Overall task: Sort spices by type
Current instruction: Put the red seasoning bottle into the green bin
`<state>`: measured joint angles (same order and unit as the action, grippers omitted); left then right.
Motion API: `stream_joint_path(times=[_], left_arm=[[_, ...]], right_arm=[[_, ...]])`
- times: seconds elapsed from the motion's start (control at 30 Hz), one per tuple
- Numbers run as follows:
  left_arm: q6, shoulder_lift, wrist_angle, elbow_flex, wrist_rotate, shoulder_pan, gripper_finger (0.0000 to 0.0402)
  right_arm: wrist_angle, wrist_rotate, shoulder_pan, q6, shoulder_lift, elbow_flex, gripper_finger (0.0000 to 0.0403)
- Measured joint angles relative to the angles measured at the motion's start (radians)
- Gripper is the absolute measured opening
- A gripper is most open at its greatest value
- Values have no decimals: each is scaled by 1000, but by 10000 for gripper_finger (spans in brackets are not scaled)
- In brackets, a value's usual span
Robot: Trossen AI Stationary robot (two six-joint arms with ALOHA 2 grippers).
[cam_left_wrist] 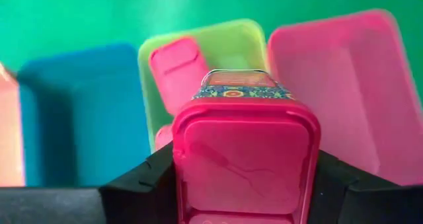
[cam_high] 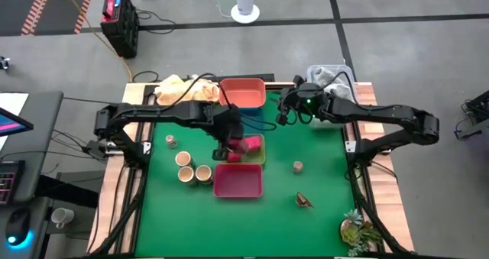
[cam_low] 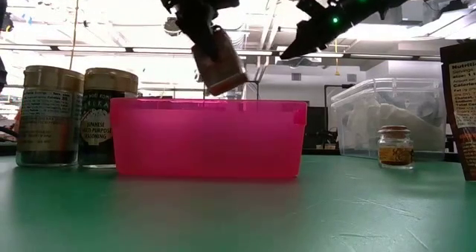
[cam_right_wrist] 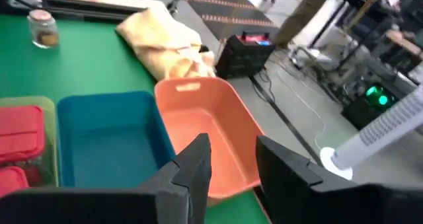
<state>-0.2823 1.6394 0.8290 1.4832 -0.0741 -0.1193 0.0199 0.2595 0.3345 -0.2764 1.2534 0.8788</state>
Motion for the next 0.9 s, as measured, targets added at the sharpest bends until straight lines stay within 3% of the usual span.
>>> stream_joint_path(times=[0.33, 0.67, 0.9], left_arm=[[132, 25, -180, 2, 15, 30, 207], [180, 169, -217, 39, 25, 47, 207], [192, 179, -212, 51, 50, 46, 207]], right_arm=[[-73, 0, 22, 52, -120, -2, 152], [48, -1, 32, 54, -326, -152, 152], [45, -3, -14, 61, -392, -182, 152]])
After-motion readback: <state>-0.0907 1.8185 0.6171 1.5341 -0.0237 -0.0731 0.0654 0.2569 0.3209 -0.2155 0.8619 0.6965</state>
